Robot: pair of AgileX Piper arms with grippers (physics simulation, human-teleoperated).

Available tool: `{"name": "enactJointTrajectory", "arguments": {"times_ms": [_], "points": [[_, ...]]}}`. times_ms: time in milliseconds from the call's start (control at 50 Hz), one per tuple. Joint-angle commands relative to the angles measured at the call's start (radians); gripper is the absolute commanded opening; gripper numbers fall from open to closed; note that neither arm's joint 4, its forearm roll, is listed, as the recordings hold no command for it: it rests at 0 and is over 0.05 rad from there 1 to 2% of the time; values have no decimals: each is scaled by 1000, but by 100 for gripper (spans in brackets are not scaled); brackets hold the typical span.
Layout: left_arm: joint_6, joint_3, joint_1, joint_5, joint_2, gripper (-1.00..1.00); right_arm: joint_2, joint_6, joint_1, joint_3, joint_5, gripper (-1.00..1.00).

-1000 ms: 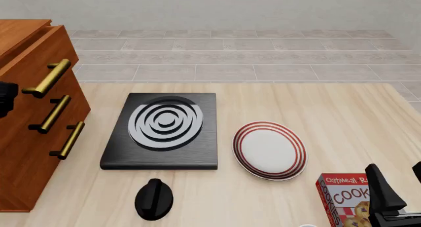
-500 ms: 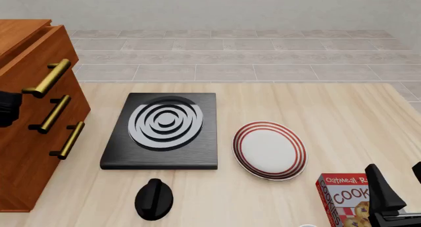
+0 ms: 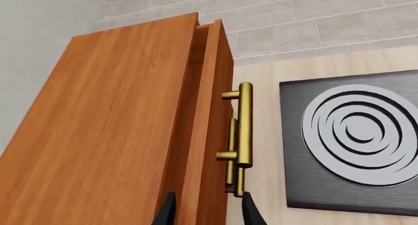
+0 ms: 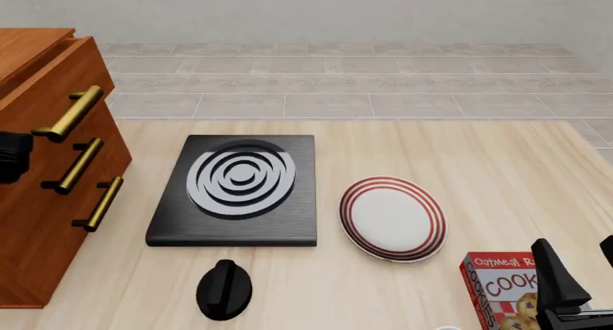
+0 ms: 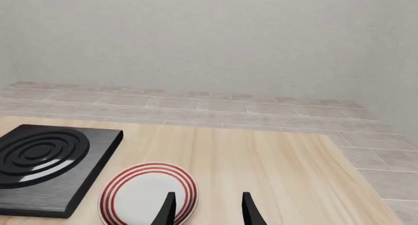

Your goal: Pick the akita bowl in the top layer of the wooden cabinet and place it on the plate.

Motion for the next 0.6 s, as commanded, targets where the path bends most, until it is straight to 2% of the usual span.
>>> {"name": "enactJointTrajectory", "arguments": {"times_ms": [20,600], "points": [[-57,28,-42,38,62,100,0,-4,0,0,0,100],[-101,-22,-132,83,80,100,-1,-18,4,-3,2,100]]}}
